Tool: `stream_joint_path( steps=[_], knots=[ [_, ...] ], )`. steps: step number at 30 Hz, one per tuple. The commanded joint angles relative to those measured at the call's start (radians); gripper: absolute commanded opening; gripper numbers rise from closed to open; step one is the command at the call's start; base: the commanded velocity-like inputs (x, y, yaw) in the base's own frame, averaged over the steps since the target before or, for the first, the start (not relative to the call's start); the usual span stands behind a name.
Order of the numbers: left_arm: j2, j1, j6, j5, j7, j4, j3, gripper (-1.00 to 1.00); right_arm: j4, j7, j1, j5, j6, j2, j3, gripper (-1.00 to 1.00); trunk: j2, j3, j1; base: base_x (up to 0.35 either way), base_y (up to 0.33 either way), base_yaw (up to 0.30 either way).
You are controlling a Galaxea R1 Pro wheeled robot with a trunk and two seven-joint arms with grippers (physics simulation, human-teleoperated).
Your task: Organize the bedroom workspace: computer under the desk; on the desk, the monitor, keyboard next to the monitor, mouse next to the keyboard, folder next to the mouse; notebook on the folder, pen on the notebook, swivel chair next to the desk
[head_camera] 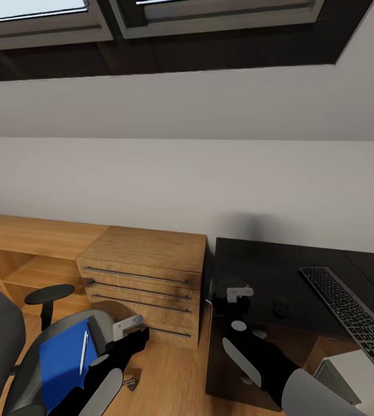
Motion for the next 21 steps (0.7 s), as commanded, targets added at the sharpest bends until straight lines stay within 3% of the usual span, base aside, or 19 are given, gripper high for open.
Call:
stream_joint_path(
  steps=[1,10,15,21],
  knots=[
    [0.001,-0.001,0.002,0.005,0.008,-0.002,-0.002,1.00,-0.002,-0.008,-0.002,-0.005,0.002,-0.001,0.006,1.00,-0.001,-0.001,0.000,0.000,0.000,0.028],
    [0.001,-0.001,0.002,0.005,0.008,-0.001,-0.004,1.00,-0.002,-0.009,-0.002,-0.004,0.002,-0.001,0.006,1.00,-0.001,-0.001,0.000,0.000,-0.007,0.202],
    [0.001,-0.001,0.003,0.005,0.008,0.000,-0.004,1.00,-0.002,-0.009,-0.002,-0.004,0.001,-0.001,0.006,1.00,-0.001,-0.001,0.000,0.000,-0.249,0.188],
    [0.001,-0.001,0.003,0.005,0.008,0.000,-0.004,1.00,-0.002,-0.010,-0.002,-0.004,0.001,-0.001,0.006,1.00,-0.001,-0.001,0.000,0.000,-0.184,0.046]
  ],
)
